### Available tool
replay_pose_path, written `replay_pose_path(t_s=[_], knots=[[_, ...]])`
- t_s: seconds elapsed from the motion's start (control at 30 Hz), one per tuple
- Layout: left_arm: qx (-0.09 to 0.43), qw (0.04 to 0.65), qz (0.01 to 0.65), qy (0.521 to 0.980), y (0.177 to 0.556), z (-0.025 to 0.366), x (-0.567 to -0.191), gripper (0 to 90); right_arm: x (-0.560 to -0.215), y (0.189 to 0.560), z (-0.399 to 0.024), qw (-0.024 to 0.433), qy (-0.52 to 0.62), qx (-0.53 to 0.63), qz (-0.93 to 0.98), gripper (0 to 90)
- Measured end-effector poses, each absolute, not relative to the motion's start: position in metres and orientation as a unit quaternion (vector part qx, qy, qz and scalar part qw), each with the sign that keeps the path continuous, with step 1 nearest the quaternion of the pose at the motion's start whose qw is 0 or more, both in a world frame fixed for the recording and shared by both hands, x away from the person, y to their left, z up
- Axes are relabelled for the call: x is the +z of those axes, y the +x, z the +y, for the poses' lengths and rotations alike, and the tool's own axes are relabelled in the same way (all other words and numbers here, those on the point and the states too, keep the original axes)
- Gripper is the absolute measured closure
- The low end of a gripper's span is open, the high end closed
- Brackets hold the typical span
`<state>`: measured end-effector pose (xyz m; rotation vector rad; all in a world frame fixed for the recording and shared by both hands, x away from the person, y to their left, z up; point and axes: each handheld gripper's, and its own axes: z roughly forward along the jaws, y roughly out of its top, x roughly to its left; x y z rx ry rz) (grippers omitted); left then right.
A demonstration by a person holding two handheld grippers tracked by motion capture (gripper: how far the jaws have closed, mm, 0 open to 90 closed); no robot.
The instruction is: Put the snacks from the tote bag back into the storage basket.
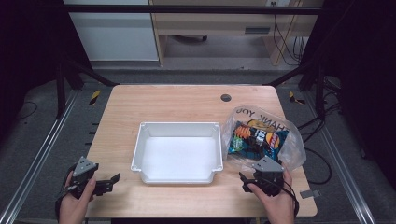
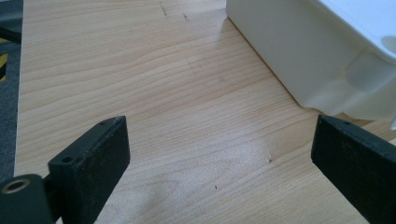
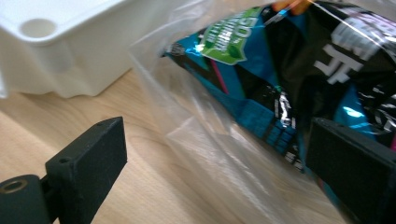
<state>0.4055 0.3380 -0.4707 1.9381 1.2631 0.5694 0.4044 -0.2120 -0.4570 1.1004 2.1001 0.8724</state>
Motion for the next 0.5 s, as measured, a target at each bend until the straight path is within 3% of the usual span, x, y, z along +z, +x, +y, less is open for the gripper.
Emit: replay_pose_path(t_s=[0.5], knots=[[0.225, 0.373, 0.489, 0.756, 0.4034, 0.3418, -0.4707, 4.1, -0.4508, 0.4017, -0.2169, 0.34, 0.424, 0.332, 0.771, 8.5]])
